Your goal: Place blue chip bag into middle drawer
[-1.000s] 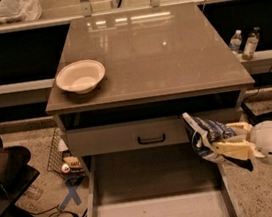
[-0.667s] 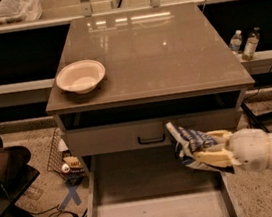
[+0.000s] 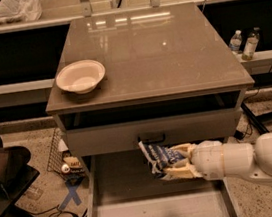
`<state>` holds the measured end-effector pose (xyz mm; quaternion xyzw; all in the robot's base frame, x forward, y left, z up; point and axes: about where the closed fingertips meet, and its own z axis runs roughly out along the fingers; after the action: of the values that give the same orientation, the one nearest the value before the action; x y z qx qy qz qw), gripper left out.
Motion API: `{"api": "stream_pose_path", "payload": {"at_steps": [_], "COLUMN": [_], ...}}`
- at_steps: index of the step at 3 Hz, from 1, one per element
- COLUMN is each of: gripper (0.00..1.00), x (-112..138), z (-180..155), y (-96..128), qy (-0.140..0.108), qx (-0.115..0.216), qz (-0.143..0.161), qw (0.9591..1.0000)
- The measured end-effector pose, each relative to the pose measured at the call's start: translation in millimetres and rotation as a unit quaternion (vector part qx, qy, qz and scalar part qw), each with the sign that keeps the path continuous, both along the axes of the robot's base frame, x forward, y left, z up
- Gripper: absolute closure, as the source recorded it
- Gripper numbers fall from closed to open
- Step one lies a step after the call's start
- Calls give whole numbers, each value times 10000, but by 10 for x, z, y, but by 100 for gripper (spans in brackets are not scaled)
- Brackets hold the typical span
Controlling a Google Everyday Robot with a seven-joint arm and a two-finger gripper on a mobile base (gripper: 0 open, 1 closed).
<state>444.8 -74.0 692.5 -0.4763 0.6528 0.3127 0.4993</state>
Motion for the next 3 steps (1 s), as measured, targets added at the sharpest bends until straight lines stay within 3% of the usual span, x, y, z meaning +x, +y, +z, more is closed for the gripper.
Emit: {"api": "stream_pose_path", "payload": {"at_steps": [2, 3], "gripper": [100, 81], "x": [46, 48], "z": [-602, -594], "y": [394, 413], "qy": [87, 79], "qx": [-518, -504], "qz": [188, 203], "qw": [9984, 9985]}}
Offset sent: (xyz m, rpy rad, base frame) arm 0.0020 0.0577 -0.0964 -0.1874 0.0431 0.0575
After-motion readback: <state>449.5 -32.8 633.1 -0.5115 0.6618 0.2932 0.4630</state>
